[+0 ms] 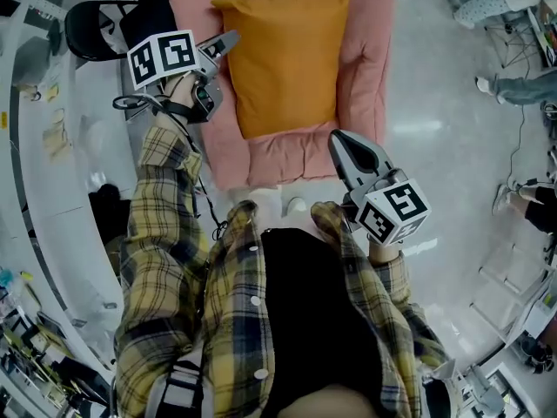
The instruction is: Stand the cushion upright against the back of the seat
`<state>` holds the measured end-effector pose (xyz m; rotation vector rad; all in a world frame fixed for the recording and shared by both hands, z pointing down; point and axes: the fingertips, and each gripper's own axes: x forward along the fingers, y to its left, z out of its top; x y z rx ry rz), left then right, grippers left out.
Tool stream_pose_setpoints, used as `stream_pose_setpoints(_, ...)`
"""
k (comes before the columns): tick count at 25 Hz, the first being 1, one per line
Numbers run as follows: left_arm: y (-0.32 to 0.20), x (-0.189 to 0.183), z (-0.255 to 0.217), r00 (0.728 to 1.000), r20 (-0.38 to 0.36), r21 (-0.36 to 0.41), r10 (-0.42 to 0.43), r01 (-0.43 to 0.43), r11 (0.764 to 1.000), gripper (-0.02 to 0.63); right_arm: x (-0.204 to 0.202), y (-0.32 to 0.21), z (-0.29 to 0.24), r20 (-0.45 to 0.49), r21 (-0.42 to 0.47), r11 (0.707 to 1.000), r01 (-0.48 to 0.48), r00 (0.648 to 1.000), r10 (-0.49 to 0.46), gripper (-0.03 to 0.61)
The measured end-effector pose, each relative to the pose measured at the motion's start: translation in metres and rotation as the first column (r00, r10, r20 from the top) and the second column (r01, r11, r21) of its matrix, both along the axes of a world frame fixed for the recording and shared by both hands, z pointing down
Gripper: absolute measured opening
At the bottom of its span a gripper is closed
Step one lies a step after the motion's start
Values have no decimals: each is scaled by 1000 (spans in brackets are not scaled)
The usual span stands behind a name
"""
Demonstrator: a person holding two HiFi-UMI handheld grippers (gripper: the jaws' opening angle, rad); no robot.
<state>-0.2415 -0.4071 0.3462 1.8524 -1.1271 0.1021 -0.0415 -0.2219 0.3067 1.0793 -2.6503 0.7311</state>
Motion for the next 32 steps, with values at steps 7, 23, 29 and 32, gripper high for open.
stream_pose_setpoints(7,90,46,-44,999,47,158,-2,-6,987,46,23,63,-21,8,68,998,7,1000,-8,17)
stream_pose_setpoints(23,300,167,-114,970,241,479,42,-157,864,3,59,154,-85,-27,275,961,8,1000,-1,18)
stream_pose_setpoints(29,337,175,-114,967,241,487,85,-196,851,3,45,168,-90,-30,289,957,-13,999,23,18)
stream_pose_setpoints(32,348,176,-113,963,247,482,104,-215,850,3,38,174,-89,-33,276,961,-12,999,21,17)
